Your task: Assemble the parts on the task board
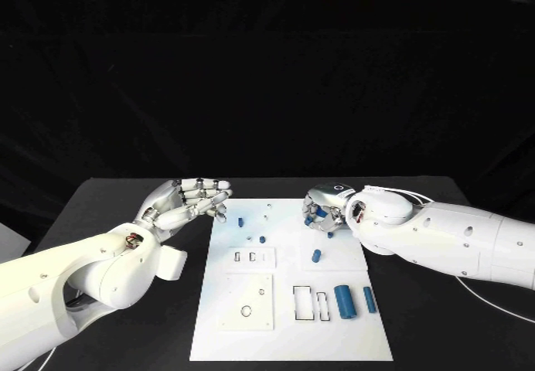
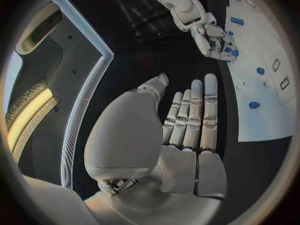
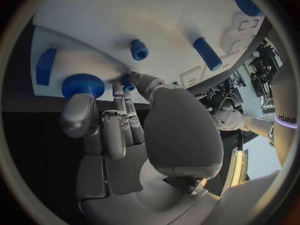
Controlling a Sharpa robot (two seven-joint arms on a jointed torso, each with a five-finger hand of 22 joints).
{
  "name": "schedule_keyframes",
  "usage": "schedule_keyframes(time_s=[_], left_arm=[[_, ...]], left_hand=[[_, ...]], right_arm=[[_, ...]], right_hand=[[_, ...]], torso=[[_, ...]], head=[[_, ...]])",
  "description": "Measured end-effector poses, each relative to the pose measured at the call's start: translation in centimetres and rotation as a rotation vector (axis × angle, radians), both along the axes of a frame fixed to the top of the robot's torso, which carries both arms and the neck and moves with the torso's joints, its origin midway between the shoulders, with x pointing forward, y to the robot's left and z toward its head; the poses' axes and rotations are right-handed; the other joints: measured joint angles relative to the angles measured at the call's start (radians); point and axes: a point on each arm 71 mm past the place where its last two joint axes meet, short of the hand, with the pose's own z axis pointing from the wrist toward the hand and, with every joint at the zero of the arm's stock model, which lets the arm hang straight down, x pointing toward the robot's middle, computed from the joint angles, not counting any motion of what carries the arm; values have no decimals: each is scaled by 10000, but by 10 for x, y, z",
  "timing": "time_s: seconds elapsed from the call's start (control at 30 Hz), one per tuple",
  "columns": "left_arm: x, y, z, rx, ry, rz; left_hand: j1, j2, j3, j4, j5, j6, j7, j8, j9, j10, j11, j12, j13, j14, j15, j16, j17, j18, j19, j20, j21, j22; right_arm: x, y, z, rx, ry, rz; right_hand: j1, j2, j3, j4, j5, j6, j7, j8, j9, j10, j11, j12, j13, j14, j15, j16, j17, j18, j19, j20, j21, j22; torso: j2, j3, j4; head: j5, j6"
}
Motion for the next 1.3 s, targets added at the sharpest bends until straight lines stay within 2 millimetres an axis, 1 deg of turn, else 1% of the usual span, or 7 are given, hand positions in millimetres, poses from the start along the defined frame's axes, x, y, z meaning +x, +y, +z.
schedule_keyframes(time_s=[0.13, 0.2, 0.27, 0.37, 0.73, 1.1, 1.3], left_arm=[[0, 1, 0, 12, 16, 28], [1, 2, 0, 15, 23, 36], [1, 2, 0, 17, 36, 41], [1, 2, -1, 25, 59, 49], [2, 4, -2, 63, 192, 63], [3, 4, -3, 86, 272, 55], [3, 2, -3, 71, 289, 2]], left_hand=[[0, 0, 0, 0, 0, 0, 0, 0, 0, 0, 0, 0, 0, 0, 0, 0, 0, 0, 0, 0, 0, 0], [0, 0, 29, 29, 0, 0, 0, 0, 9, 0, 0, 0, 0, -36, -36, 58, 0, -2, -73, 1, 0, 21], [0, 0, 29, 29, 0, 0, 0, 0, 9, 0, 0, 0, 0, -36, -36, 58, 1, -2, -73, 1, 25, 25], [0, 0, 55, 2, 0, 0, 0, 0, 9, 0, 0, 0, 0, -36, -36, 58, 10, -3, -73, 1, 79, 53], [0, 0, 111, -53, 0, 0, 0, 0, 18, 0, 0, 42, 0, -36, -36, 149, 9, -5, -147, 3, 230, 143], [43, 43, 180, -68, 0, 0, 0, 0, 17, 0, 0, 42, -1, -57, -15, 149, 8, -5, -146, 2, 301, 184], [43, 43, 180, -67, 0, 0, 0, -1, 16, 0, 0, 42, -1, -72, 0, 148, 7, -4, -146, 3, 301, 189]], right_arm=[[-2, 1, 1, 76, -152, 64], [-3, 2, 2, 153, -244, 99], [-4, 4, 4, 277, -367, 153], [-6, 6, 6, 445, -518, 210], [-4, 24, 18, 1013, -1094, 322], [14, 56, 27, 1191, -1745, 96], [22, 67, 28, 1197, -1969, -46]], right_hand=[[67, 74, 205, -69, -148, 175, -69, 173, 155, 267, -75, 60, 50, 4, -4, 59, 0, 0, 0, 0, 160, 184], [76, 143, 325, -116, -440, 279, -136, 290, 294, 469, -126, 92, 100, 52, -58, 90, -1, -36, 0, 0, 284, 343], [7, 232, 395, -115, -807, 306, -159, 380, 376, 547, -189, 113, 184, 17, -93, 136, -1, -162, 36, -36, 414, 532], [-20, 309, 425, -92, -929, 315, -169, 426, 377, 596, -238, 113, 216, 17, -93, 136, -1, -163, 36, -36, 467, 630], [-73, 445, 437, -79, -1005, 314, -173, 477, 372, 625, -213, 113, 246, 17, -93, 136, -2, -161, -2, -74, 472, 671], [-87, 458, 438, -78, -900, 310, -177, 475, 372, 623, -212, 69, 245, 17, -92, 136, -3, -161, -2, -73, 472, 657], [-89, 456, 464, -51, -892, 293, -193, 477, 372, 622, -211, 66, 244, 16, -92, 136, -4, -161, -2, -73, 471, 657]], torso=[[9, -6, 6], [14, -7, 6], [22, -12, 12], [30, -19, 22], [71, -35, 63], [109, -46, 109], [135, -52, 142]], head=[[-3, 42], [-12, 60], [-25, 87], [-38, 116], [-62, 244], [-30, 322], [-25, 341]])
